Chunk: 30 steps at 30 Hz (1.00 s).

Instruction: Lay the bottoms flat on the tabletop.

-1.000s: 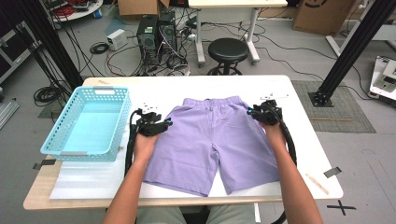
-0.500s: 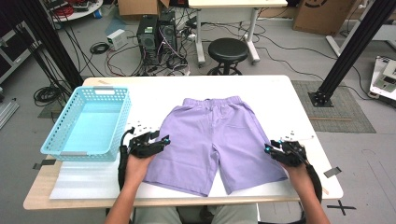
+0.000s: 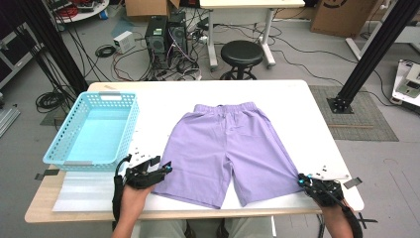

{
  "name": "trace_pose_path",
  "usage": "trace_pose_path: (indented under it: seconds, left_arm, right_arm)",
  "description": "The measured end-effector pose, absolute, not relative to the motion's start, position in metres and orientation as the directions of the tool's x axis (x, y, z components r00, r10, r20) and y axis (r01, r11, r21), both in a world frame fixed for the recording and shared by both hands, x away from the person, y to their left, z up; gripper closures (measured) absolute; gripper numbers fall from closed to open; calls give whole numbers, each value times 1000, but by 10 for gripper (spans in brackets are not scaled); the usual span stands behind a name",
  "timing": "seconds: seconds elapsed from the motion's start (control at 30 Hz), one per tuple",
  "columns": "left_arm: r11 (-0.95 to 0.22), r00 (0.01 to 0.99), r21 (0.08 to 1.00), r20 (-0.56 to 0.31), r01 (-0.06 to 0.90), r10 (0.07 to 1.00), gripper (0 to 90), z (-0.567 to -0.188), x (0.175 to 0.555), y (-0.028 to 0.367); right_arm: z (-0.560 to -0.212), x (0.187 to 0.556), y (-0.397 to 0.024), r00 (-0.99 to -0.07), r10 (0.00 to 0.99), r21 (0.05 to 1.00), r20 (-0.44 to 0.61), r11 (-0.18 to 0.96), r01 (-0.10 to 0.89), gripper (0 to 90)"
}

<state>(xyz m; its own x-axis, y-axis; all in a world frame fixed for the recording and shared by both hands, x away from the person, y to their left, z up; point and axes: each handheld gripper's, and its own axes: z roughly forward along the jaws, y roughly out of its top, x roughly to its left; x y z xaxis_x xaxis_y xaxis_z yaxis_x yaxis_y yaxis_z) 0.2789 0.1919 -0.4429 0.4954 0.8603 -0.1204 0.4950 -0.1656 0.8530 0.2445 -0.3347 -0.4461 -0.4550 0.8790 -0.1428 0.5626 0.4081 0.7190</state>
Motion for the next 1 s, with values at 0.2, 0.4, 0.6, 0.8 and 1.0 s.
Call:
trace_pose_path:
  seconds: [0.2, 0.4, 0.6, 0.8, 1.0]
  left_arm:
    - [-178, 497, 849, -110, 497, 861, 488, -447, 267, 197]
    - [-160, 481, 848, -123, 506, 868, 488, -450, 261, 206]
    - [-156, 476, 844, -129, 514, 870, 491, -453, 260, 210]
    - [-157, 479, 845, -128, 512, 868, 491, -452, 261, 209]
    - [-156, 481, 846, -130, 510, 867, 491, -451, 262, 207]
  right_arm:
    - [-434, 234, -304, -522, 850, 804, -67, 356, 477, 603]
    - [-437, 237, -254, -662, 749, 817, -10, 387, 427, 615]
    - [-446, 243, -211, -760, 648, 744, -59, 536, 399, 727]
    - [-447, 252, -200, -803, 596, 698, -34, 589, 407, 893]
    - [-437, 246, -208, -823, 567, 740, 36, 538, 403, 757]
